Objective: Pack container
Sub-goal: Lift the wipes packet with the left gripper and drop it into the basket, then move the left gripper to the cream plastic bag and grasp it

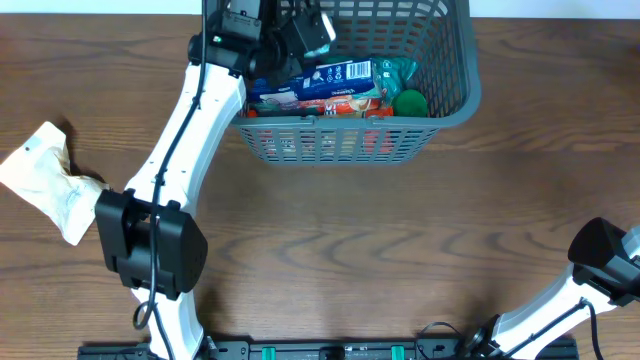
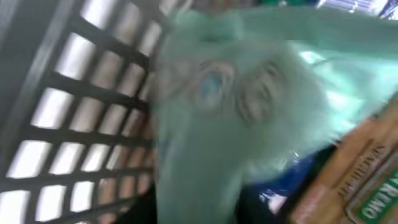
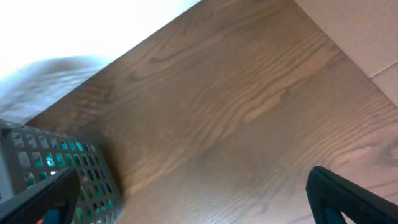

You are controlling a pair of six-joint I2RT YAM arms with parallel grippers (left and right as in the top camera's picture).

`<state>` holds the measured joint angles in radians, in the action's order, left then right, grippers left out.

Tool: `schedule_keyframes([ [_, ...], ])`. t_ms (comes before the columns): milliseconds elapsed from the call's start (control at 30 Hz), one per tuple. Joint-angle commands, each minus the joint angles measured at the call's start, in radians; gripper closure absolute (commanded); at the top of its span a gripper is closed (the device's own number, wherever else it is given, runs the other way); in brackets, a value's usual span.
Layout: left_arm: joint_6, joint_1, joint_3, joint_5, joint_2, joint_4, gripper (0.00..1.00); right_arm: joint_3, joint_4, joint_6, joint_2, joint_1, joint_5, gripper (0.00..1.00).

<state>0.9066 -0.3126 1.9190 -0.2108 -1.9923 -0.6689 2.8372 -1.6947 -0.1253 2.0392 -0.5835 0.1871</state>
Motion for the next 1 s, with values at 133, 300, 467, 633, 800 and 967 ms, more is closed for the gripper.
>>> schedule_keyframes([
  [133,0.002,0.003,0.005,0.002,0.014,-0.053,0.09,-0.005,-0.003,0.011,0.008,0.007,0.004,0.01],
  [300,-0.007,0.000,0.005,0.003,0.069,-0.059,0.04,-0.005,-0.003,0.011,0.008,0.007,0.004,0.01],
  [467,-0.034,-0.024,0.013,0.079,0.199,0.006,0.03,-0.005,-0.003,0.011,0.008,0.007,0.005,0.01],
  [633,-0.240,-0.001,0.013,0.258,0.337,0.077,0.01,-0.005,-0.003,0.011,0.008,0.008,0.005,0.01],
  [800,-0.553,0.118,0.012,0.586,0.430,-0.015,0.02,-0.005,-0.003,0.011,0.008,0.007,0.005,0.01],
  [967,-0.897,0.368,0.012,0.682,0.476,-0.220,0.01,-0.005,-0.003,0.011,0.008,0.007,0.005,0.01],
])
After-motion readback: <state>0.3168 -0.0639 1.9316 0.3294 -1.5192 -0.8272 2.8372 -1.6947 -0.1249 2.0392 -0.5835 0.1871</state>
